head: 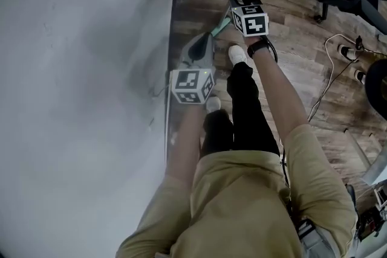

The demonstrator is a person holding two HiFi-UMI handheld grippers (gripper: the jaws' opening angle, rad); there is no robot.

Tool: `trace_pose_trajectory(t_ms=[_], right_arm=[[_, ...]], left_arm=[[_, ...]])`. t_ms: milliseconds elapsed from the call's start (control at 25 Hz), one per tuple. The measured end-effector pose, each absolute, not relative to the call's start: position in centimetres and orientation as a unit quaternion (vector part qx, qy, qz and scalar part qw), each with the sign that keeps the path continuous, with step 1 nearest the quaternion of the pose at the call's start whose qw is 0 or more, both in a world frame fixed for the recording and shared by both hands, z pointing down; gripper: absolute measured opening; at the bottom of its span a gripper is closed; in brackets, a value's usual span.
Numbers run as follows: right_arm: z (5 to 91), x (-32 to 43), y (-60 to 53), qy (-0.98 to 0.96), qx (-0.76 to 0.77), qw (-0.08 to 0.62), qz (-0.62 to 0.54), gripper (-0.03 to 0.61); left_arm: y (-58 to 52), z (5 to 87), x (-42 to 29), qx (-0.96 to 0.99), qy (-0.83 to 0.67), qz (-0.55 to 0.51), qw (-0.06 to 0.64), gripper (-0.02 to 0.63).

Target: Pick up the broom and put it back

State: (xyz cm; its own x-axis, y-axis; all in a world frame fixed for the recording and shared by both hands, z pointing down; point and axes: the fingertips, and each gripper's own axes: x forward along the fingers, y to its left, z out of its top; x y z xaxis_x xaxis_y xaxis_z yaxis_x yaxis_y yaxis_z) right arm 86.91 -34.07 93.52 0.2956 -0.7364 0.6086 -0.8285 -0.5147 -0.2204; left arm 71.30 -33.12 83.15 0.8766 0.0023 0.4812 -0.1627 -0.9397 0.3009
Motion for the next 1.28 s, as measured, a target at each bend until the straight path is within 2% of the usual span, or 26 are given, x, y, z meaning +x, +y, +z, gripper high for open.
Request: trace_pose_trajectory(t_ms=[320, 760, 840, 1040, 1160, 1280], right_arm=[[94.2, 92.4, -39.3, -0.498, 0.801, 0.085, 0.321, 0.094], [95.4, 93.5, -42.7, -0.539, 0.77, 0.118, 0.32, 0.116], [95.1, 93.4, -42.6, -0.546, 0.768, 0.119, 0.314, 0.203], [95.0, 93.6, -40.4, -0.542, 0.767, 0.114, 0.323, 0.3], [93.9, 93.0, -37.4, -0.52, 0.779, 0.089, 0.338, 0.334], [91.8, 90.4, -32.5, -0.486, 0.797, 0.041, 0.358, 0.327]], left_arm=[[-34.4, 84.5, 69.1, 0.953, -0.067, 0.243, 0.168, 0.003], [-33.0, 85.1, 68.3, 0.947, -0.071, 0.252, 0.187, 0.003], [-32.7, 85.1, 68.3, 0.946, -0.07, 0.254, 0.188, 0.003], [-31.7, 85.1, 68.2, 0.944, -0.064, 0.261, 0.193, 0.003], [-31.5, 84.6, 67.6, 0.942, -0.062, 0.263, 0.198, 0.003], [-31.4, 82.7, 66.6, 0.942, -0.064, 0.263, 0.201, 0.003]])
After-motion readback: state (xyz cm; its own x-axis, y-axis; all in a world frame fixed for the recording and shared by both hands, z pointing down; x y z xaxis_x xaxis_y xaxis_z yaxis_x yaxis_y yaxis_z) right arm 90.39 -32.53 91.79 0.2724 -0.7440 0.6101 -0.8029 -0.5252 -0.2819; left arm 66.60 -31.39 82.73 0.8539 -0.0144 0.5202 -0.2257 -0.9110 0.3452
